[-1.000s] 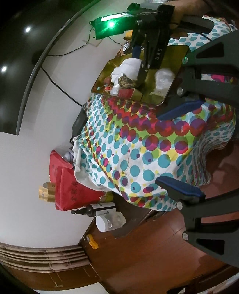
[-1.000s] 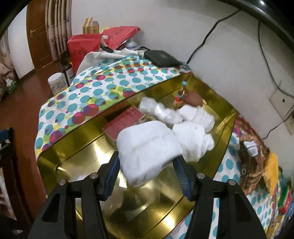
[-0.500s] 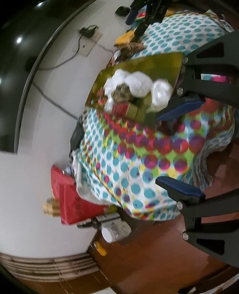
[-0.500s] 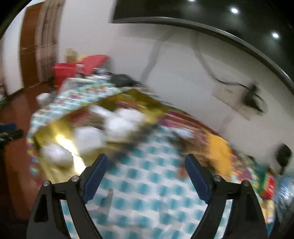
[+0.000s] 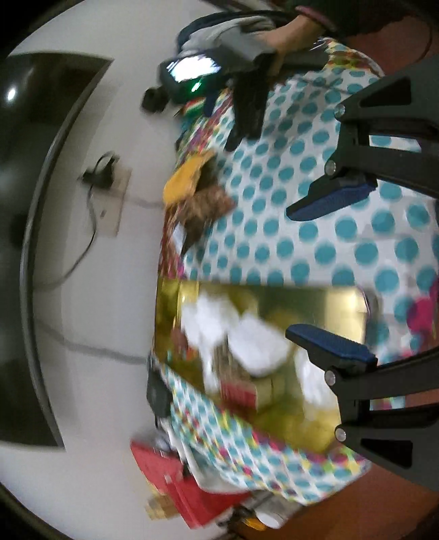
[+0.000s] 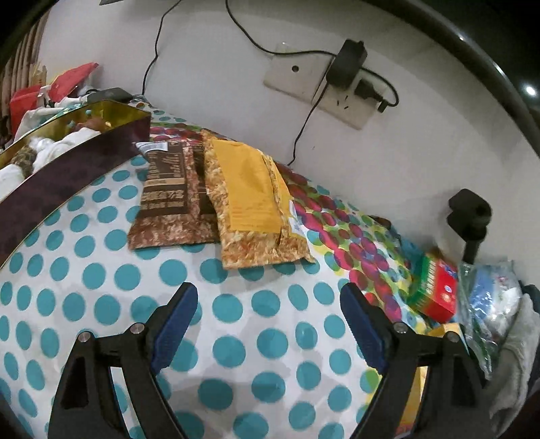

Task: Organize objects
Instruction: 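Grasp the yellow snack bag on the bedspread with the right gripper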

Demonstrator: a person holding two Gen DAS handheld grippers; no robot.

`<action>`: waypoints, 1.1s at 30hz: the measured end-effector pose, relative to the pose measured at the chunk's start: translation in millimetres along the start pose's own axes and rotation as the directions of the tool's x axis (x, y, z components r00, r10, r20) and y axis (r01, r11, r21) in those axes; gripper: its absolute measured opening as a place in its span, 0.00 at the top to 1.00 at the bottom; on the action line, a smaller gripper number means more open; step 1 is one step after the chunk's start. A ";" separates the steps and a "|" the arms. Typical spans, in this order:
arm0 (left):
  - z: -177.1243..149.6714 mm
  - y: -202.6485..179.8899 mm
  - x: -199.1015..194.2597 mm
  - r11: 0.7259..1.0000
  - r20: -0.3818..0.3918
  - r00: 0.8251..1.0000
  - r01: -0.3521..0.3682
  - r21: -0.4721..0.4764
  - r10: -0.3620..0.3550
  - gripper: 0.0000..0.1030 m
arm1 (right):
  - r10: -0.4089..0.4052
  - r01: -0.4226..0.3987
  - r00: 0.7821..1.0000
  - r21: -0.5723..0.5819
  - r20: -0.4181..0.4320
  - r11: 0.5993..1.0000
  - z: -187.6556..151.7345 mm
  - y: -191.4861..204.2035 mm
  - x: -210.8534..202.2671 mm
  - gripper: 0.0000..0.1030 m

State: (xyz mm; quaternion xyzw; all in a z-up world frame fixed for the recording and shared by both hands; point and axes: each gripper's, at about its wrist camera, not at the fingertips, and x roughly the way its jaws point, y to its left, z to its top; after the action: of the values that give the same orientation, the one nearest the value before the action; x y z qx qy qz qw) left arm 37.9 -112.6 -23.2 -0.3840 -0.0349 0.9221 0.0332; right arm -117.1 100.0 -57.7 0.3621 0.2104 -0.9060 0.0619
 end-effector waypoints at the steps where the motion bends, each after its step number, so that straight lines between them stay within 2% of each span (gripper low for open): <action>1: 1.5 -9.0 7.3 1.000 -0.016 1.000 0.016 0.005 -0.016 0.37 | -0.004 0.004 1.000 -0.003 0.000 1.000 -0.7 -1.8 3.1 0.16; 4: 4.0 -26.4 26.4 0.998 -0.059 0.997 0.057 0.010 -0.056 0.37 | -0.028 0.029 0.999 -0.012 0.024 1.000 -4.9 -14.5 12.3 0.11; 9: 5.7 -46.7 50.5 0.998 -0.099 0.995 0.038 0.045 -0.034 0.37 | -0.079 0.080 0.996 -0.036 0.029 0.996 -0.4 -8.0 33.0 0.11; 12: 4.5 -47.6 59.6 0.997 -0.122 0.991 0.063 0.035 -0.059 0.37 | -0.087 0.088 0.996 -0.046 0.032 0.995 6.0 -4.9 47.1 0.11; 15: 4.2 -50.0 70.1 0.998 -0.144 0.988 0.061 0.034 -0.055 0.37 | -0.097 0.099 0.995 -0.068 0.040 0.993 6.9 -7.5 53.6 0.11; 18: 5.6 -51.9 76.9 0.998 -0.149 0.988 0.049 0.042 -0.042 0.37 | -0.139 0.145 0.989 -0.111 0.059 0.983 -3.3 -20.2 51.4 0.11; 21: 7.5 -53.7 82.1 0.998 -0.157 0.987 0.042 0.049 -0.034 0.37 | -0.153 0.160 0.986 -0.135 0.064 0.978 0.2 -22.0 47.9 0.12; 22: 8.1 -54.5 84.0 0.998 -0.159 0.987 0.045 0.047 -0.037 0.37 | -0.148 0.158 0.986 -0.140 0.078 0.977 -3.0 -27.4 42.9 0.15; 24: 8.6 -56.1 88.7 0.998 -0.165 0.986 0.041 0.046 -0.033 0.37 | -0.129 0.140 0.988 -0.142 0.081 0.980 -2.3 -30.1 39.8 0.30; 25: 8.5 -56.5 90.4 0.998 -0.170 0.985 0.039 0.045 -0.031 0.37 | -0.110 0.118 0.992 -0.142 0.066 0.983 -4.2 -33.8 38.8 0.35; 26: 8.8 -56.4 91.8 0.998 -0.171 0.985 0.043 0.039 -0.035 0.37 | -0.100 0.107 0.993 -0.141 0.056 0.984 -7.8 -39.5 36.7 0.47; 27: 9.0 -56.3 92.5 0.998 -0.172 0.984 0.048 0.034 -0.041 0.37 | -0.078 0.084 0.996 -0.138 0.045 0.987 -12.7 -47.6 33.1 0.54; 29: 10.1 -57.2 93.8 0.998 -0.172 0.984 0.047 0.032 -0.041 0.37 | -0.069 0.074 0.997 -0.129 0.042 0.989 -0.9 -42.1 34.5 0.57; 33: 13.2 -61.7 96.3 0.998 -0.157 0.987 0.029 0.052 -0.020 0.37 | -0.043 0.048 0.998 -0.085 0.051 0.995 -9.6 -62.1 19.1 0.64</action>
State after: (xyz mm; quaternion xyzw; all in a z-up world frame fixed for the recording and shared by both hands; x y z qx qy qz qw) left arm -37.1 -43.3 -76.4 -0.4534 -0.0118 0.8894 0.0575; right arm -141.5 161.0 -56.1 0.3319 0.2561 -0.9058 0.0621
